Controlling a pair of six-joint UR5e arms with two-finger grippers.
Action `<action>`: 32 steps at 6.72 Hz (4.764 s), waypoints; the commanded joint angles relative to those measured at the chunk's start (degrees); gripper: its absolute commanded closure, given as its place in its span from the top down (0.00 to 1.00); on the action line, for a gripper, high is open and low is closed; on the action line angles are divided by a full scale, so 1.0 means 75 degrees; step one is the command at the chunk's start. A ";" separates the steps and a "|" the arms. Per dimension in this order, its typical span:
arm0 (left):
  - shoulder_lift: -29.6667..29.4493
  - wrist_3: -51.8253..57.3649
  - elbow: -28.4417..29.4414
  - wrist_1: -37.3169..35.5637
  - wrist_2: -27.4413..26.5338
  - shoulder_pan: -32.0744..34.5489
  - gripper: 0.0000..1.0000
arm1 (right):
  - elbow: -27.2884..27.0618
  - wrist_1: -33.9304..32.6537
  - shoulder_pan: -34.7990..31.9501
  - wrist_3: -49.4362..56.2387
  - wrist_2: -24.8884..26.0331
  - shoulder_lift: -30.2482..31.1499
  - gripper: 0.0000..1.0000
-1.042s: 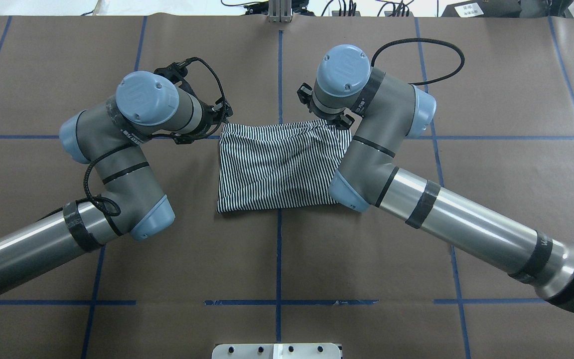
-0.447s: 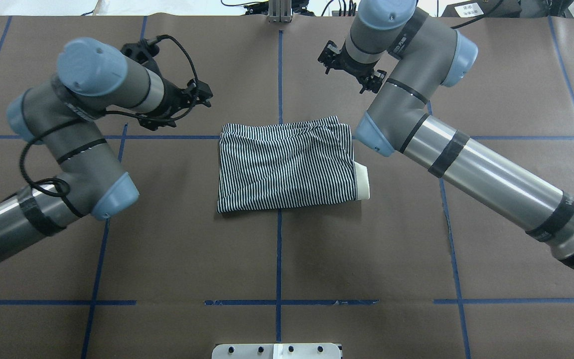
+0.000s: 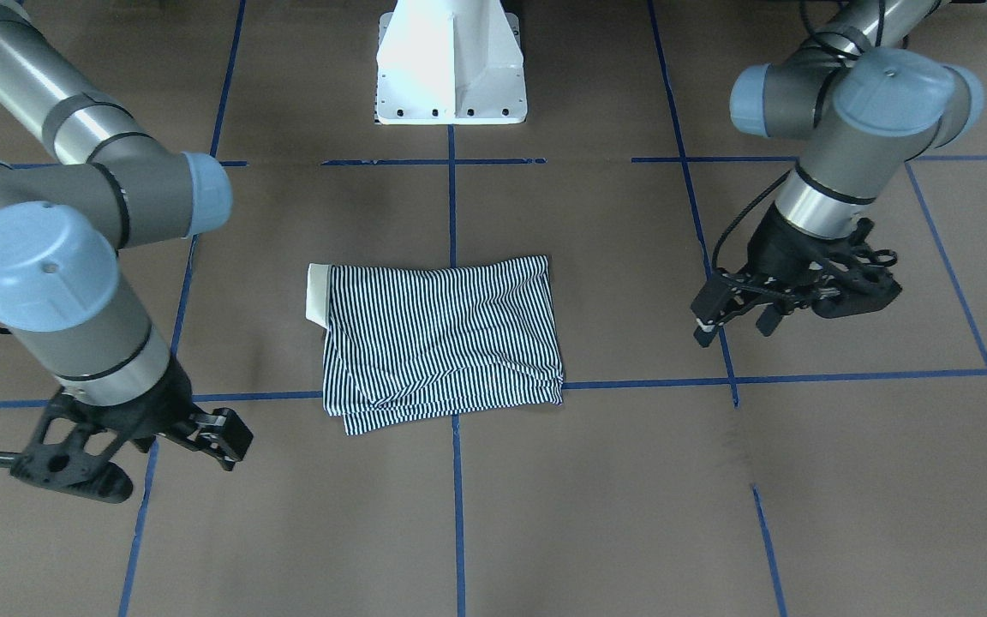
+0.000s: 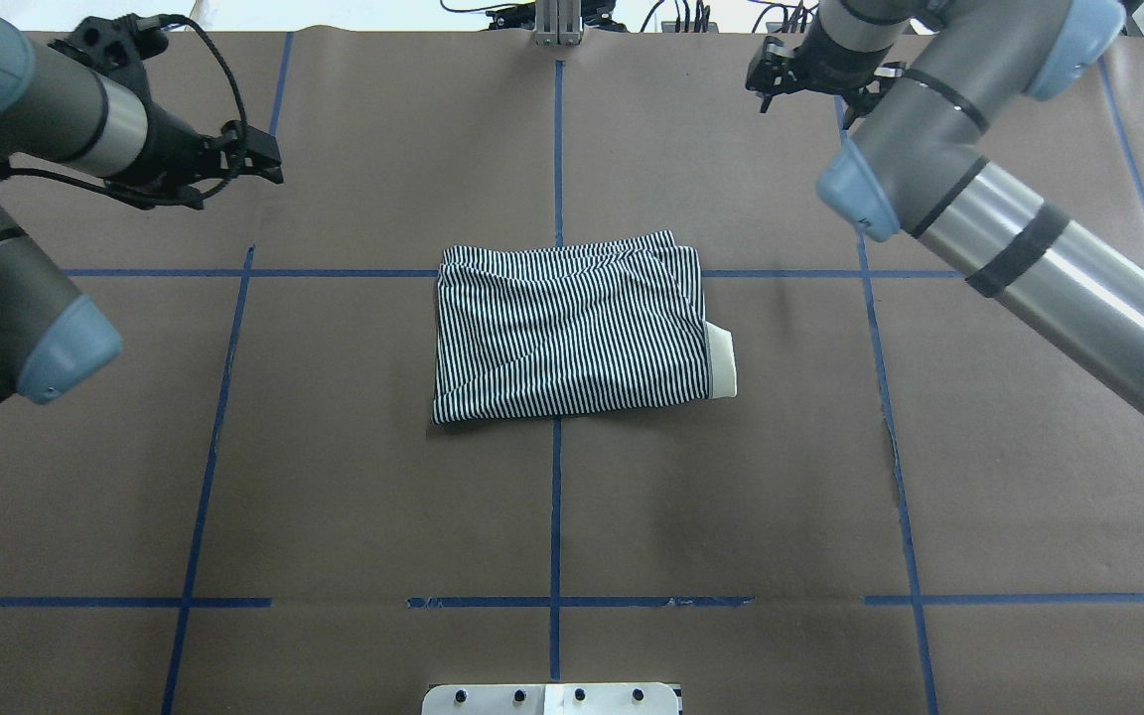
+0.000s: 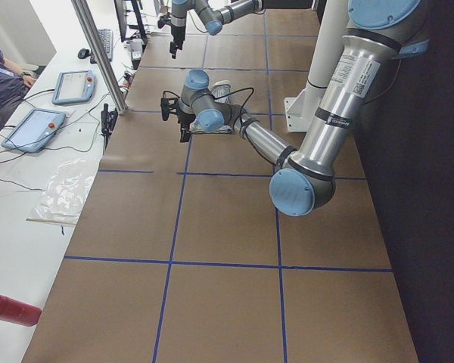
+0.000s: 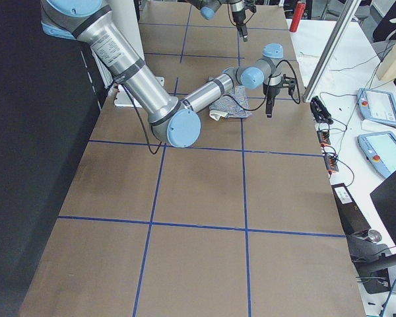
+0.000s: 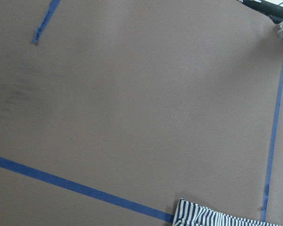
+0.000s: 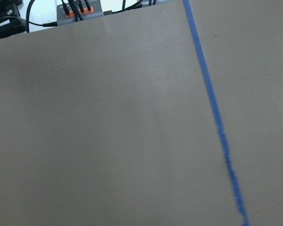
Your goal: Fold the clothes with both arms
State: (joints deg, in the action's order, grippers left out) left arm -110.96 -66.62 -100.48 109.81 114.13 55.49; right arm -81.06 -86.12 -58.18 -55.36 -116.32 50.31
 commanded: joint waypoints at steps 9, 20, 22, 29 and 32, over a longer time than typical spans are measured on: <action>0.2547 1.0759 0.0903 -0.1476 0.1681 0.4766 1.00 | -0.2596 -0.1127 -0.4008 0.7581 -0.2503 0.5338 1.00; 0.3299 1.0629 0.0554 -0.2395 0.2103 0.4731 1.00 | -0.2213 -0.1161 -0.4265 0.7533 -0.2925 0.5585 1.00; 0.3287 1.0234 0.0530 -0.2407 0.2115 0.4731 1.00 | -0.1803 -0.1138 -0.4651 0.7522 -0.2843 0.5737 1.00; 0.3275 0.9575 0.0518 -0.2395 0.2150 0.4731 1.00 | -0.1989 -0.1126 -0.4758 0.7815 -0.2349 0.5737 1.00; 0.3275 0.8731 0.0530 -0.2372 0.2174 0.4731 1.00 | -0.1989 -0.1126 -0.4758 0.7803 -0.2503 0.5737 1.00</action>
State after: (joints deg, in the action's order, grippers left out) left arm -86.40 0.77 -96.53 91.94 130.44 90.97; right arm -95.92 -94.57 -93.82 3.18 -134.92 93.34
